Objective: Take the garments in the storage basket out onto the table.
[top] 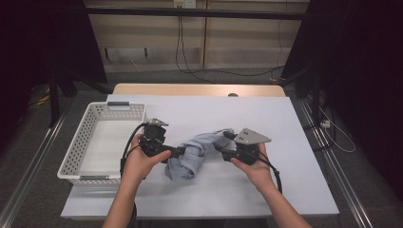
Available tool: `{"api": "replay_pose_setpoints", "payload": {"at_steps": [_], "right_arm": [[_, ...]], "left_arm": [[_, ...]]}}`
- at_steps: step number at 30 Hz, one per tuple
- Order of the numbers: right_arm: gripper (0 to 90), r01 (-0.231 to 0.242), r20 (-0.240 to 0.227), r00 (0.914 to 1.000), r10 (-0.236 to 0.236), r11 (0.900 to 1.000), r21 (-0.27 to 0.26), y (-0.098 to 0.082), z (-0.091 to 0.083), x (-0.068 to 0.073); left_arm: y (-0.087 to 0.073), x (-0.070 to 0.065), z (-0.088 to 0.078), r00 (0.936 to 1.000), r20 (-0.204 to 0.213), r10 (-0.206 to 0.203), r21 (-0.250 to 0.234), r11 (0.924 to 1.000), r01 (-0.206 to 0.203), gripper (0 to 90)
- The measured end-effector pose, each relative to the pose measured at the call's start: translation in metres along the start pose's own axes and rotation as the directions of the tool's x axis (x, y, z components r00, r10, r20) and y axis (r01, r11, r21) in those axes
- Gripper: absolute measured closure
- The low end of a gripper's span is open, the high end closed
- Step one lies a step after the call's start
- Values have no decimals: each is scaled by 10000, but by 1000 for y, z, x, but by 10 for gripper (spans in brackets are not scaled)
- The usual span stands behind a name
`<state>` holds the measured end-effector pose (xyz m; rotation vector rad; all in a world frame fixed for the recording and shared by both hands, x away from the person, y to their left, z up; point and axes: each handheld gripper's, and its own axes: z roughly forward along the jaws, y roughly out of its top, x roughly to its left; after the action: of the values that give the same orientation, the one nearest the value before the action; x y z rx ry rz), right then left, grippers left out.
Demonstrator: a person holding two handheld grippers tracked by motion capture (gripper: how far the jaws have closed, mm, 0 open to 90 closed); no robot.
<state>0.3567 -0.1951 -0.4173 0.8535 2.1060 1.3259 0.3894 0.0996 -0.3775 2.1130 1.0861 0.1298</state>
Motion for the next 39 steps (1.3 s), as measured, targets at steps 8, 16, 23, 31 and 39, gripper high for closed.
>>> {"api": "replay_pose_setpoints", "payload": {"at_steps": [8,16,23,31,39], "right_arm": [[900,-207,-1113,9934,262,9985,505,-6,2,5],[900,-662,-983,9926,712,9964,529,-13,-5,-2],[346,-1374,-301,9900,1378,9904,148,-12,-5,-3],[250,-917,103,9957,919,9955,-236,3,0,-7],[345,9,-273,9996,-15,9997,-236,8,10,4]], "left_arm": [[-1,-2,-1,9999,-145,81,-70,9999,-82,84],[-1,-1,1,9998,-87,197,1,9998,-197,82],[0,1,2,9998,-104,187,-68,9998,-187,76],[-3,1,1,9997,-97,236,-116,9997,-237,76],[-9,2,5,9999,-45,106,-63,9999,-107,67]]}}
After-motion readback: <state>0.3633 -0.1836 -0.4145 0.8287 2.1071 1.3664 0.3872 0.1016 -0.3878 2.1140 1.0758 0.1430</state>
